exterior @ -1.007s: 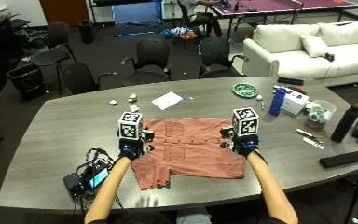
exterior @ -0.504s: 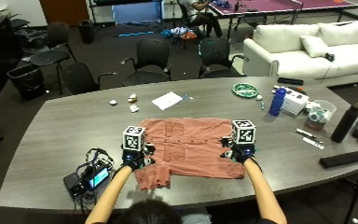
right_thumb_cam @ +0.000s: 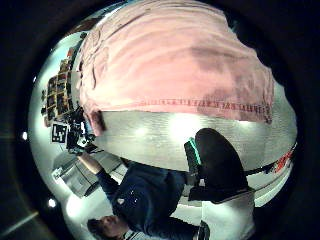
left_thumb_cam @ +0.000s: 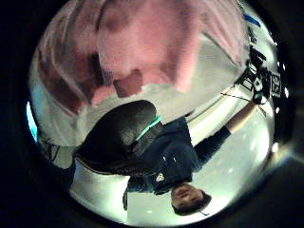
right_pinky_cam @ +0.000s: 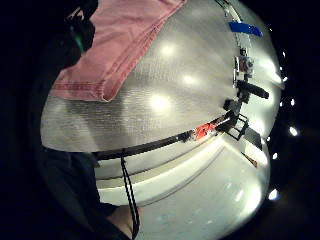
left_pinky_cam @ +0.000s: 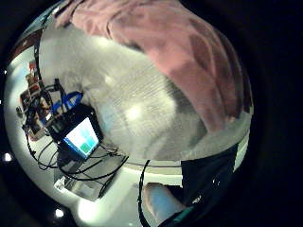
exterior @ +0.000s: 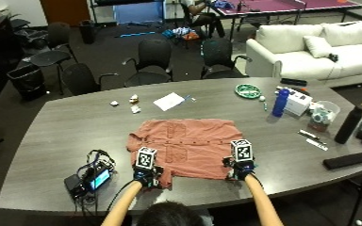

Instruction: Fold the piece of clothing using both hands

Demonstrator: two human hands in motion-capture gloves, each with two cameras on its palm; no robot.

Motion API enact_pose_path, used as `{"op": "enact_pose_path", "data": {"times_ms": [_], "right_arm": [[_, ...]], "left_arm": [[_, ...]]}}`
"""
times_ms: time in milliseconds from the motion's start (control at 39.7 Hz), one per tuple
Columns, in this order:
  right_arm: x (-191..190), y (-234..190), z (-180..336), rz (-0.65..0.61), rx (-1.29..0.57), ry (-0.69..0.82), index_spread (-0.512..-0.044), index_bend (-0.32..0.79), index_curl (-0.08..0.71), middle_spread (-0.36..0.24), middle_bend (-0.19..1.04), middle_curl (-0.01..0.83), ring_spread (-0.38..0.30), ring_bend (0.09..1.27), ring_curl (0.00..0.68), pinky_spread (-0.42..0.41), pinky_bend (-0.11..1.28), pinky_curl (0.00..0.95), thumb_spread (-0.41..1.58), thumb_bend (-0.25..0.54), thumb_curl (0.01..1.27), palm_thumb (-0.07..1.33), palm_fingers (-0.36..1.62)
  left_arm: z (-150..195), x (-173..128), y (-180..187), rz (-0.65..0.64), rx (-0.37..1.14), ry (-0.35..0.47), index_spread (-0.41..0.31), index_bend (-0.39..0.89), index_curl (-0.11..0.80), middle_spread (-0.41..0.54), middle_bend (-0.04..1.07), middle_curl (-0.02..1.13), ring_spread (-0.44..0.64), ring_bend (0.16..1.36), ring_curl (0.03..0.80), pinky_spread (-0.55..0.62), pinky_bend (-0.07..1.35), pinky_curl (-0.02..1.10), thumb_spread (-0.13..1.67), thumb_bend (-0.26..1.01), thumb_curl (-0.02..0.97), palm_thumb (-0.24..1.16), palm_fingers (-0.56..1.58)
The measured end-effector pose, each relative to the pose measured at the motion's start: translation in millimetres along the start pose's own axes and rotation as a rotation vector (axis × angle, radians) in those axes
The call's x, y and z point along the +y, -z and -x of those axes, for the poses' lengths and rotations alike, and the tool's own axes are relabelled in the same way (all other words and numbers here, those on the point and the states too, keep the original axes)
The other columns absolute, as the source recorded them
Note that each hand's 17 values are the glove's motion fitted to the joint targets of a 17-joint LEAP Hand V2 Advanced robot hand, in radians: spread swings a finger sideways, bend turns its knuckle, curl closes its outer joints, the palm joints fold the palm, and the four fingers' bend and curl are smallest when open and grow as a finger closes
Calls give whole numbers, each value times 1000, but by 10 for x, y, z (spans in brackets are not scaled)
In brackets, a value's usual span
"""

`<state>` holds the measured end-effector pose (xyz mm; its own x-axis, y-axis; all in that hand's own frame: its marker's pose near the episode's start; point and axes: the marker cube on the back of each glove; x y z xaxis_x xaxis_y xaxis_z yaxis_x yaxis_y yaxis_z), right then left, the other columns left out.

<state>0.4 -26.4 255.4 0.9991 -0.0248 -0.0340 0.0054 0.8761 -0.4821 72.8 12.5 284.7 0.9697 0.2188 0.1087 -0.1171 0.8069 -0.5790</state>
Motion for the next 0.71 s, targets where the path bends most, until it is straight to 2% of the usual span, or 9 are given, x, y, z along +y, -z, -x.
{"op": "enact_pose_path", "data": {"times_ms": [76, 176, 302, 478, 604, 655, 705], "right_arm": [[-20, -136, -30, 30, 13, -8, -254, 115, 211, -81, 250, 402, -135, 565, 368, -9, 454, 345, 1166, -8, 355, 673, 683], [-52, -259, -80, 44, 14, -41, -248, 108, 215, -98, 251, 412, -150, 549, 373, -37, 456, 347, 1132, -11, 370, 704, 686], [-128, -320, -105, -31, 2, 3, -243, 106, 223, -110, 250, 422, -158, 541, 387, -45, 450, 356, 1098, -10, 387, 747, 667], [-162, -344, -145, -71, -63, -43, -255, 130, 240, -135, 239, 426, -190, 530, 385, -102, 460, 357, 1060, 3, 424, 843, 853], [-211, -329, -155, -121, -67, -46, -262, 119, 246, -146, 228, 431, -201, 513, 387, -141, 457, 358, 1048, -1, 442, 887, 906], [-228, -320, -156, -144, -58, -36, -268, 122, 246, -155, 208, 428, -211, 513, 389, -179, 477, 360, 1036, 5, 453, 919, 977], [-221, -324, -155, -143, -47, -40, -274, 129, 251, -164, 191, 426, -217, 504, 388, -229, 506, 368, 1021, 7, 461, 945, 1054]], "left_arm": [[17, -101, -108, -13, -7, -16, -84, 95, 198, 293, 182, 273, 414, 735, 261, 379, 490, 324, 991, -36, 292, 139, -60], [40, -130, -156, -26, 37, -15, -84, 105, 193, 278, 189, 281, 389, 737, 262, 372, 488, 326, 960, -31, 298, 141, -46], [72, -143, -156, -50, 62, -6, -97, 156, 217, 228, 203, 295, 331, 707, 261, 336, 467, 323, 947, -23, 306, 159, 30], [80, -201, -85, -156, 62, -14, -113, 179, 251, 162, 201, 314, 268, 668, 259, 282, 435, 319, 973, -17, 313, 194, 103], [57, -139, -44, -177, 32, 0, -133, 191, 280, 85, 250, 335, 207, 632, 250, 238, 361, 301, 1019, -6, 316, 245, 240], [48, -124, -25, -203, 12, 19, -146, 203, 294, 30, 332, 362, 135, 632, 254, 180, 315, 291, 1069, 33, 326, 320, 418], [49, -124, -6, -241, -11, 41, -154, 170, 293, -9, 341, 360, 76, 620, 250, 107, 349, 298, 1099, 56, 331, 377, 553]]}}
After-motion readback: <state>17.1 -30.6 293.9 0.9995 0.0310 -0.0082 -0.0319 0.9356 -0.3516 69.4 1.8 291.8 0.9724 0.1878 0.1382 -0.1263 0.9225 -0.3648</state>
